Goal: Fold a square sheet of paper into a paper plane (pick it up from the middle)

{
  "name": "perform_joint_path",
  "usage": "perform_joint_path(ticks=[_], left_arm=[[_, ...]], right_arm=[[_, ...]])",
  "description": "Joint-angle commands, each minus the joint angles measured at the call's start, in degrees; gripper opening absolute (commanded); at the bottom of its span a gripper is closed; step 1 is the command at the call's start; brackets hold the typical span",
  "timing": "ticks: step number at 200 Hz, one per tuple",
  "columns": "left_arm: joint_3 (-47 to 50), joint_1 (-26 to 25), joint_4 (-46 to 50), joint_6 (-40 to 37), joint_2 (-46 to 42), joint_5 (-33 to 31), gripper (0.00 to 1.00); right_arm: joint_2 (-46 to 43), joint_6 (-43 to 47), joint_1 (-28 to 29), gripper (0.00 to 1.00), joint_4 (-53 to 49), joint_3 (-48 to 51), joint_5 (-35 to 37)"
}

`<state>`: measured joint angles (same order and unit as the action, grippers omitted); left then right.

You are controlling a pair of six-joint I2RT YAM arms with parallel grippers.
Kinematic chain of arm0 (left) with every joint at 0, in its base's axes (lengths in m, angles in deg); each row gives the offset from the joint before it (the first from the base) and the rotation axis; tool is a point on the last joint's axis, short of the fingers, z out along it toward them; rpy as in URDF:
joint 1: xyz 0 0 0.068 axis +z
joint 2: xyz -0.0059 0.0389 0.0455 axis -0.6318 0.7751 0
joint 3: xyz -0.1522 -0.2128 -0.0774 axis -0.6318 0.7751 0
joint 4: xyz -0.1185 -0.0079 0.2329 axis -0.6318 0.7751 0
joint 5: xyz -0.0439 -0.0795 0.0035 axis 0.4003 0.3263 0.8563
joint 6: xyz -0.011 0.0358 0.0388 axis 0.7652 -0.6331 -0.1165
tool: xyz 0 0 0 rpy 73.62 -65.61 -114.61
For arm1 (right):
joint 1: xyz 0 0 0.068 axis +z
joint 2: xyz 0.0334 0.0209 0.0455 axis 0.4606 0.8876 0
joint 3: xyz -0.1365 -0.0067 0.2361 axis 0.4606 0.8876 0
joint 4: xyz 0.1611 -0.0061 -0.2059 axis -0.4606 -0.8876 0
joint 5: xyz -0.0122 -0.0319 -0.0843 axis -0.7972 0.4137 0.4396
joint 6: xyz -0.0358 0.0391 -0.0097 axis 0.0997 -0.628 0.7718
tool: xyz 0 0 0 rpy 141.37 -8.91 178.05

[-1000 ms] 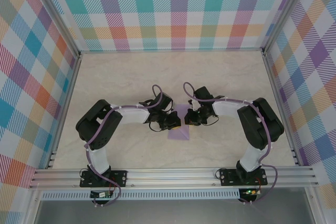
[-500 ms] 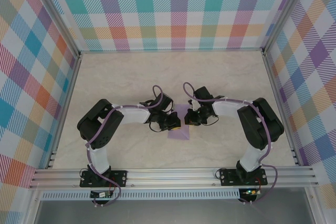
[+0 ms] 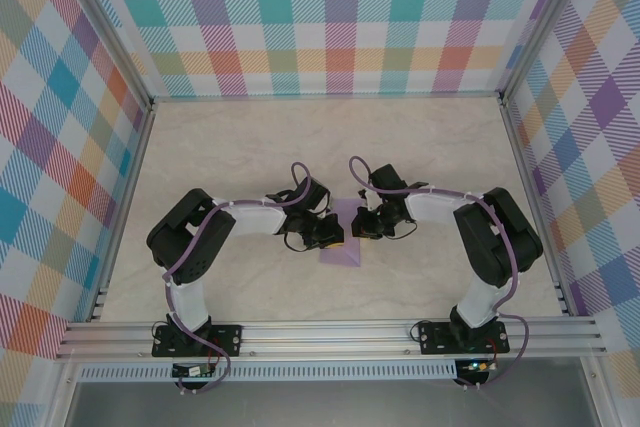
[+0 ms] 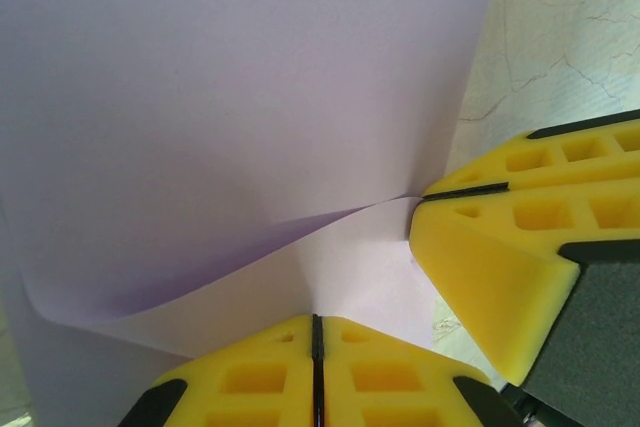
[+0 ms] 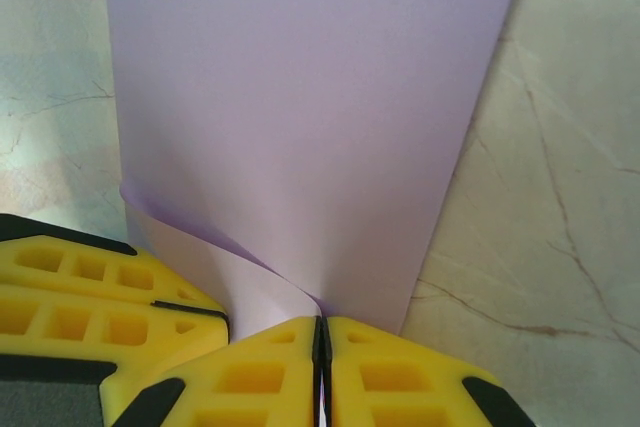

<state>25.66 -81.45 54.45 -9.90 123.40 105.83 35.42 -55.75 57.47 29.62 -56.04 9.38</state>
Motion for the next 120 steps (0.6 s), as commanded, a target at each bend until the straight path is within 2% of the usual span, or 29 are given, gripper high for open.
perform_joint_path(ticks=[1, 120], left_arm=[[-0.64, -0.98, 0.26, -1.11, -2.47, 0.10, 0.09], [-0.90, -0.98, 1.53, -0.99, 0.75, -0.47, 0.09]], right_arm=[[-1.30, 0.98, 0.02, 0.11, -0.81, 0.38, 0.55], [0.55, 0.71, 0.02, 0.12, -0.62, 0.54, 0.74]])
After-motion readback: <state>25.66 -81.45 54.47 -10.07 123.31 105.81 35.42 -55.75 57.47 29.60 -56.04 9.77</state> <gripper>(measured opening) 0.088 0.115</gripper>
